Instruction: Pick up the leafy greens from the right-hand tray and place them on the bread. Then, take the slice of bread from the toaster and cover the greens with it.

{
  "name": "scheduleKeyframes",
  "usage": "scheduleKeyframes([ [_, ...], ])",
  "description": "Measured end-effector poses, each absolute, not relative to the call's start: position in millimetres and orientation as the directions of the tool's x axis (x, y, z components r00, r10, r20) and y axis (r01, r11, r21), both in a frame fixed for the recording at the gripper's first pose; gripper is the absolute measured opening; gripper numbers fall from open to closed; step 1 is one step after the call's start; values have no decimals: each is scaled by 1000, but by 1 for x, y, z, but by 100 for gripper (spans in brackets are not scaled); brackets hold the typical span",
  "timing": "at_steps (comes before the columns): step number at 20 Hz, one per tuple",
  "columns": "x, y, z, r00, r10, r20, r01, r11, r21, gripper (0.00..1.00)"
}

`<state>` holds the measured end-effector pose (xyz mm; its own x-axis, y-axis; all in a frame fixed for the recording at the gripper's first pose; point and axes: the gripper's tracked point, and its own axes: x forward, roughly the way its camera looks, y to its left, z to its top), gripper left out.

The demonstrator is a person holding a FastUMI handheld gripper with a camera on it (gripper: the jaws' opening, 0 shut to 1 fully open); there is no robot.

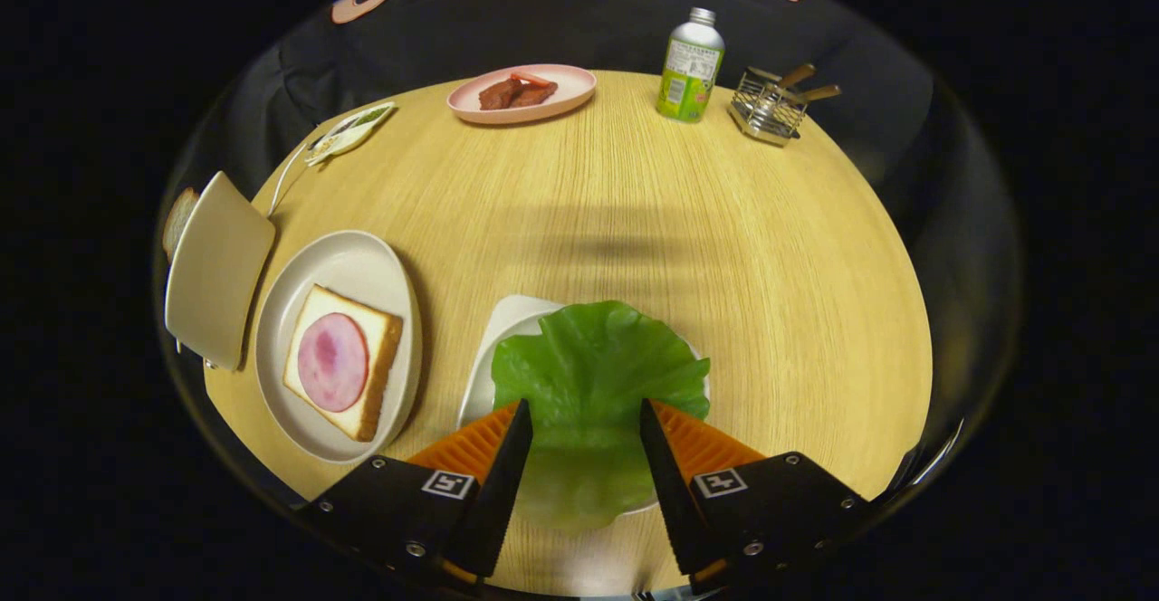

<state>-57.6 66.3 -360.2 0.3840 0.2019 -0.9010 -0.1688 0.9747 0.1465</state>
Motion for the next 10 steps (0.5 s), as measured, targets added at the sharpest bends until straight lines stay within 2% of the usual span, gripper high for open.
scheduleKeyframes([
  [6, -58, 71, -360, 379, 184, -907, -128, 981, 146, 51],
  [8, -55, 73, -361, 389, 179, -904, -109, 983, 148, 37],
  [9, -55, 74, -360, 393, 183, -901, -103, 983, 154, 20],
  [10, -55, 72, -360, 394, 181, -901, -91, 983, 158, 15],
])
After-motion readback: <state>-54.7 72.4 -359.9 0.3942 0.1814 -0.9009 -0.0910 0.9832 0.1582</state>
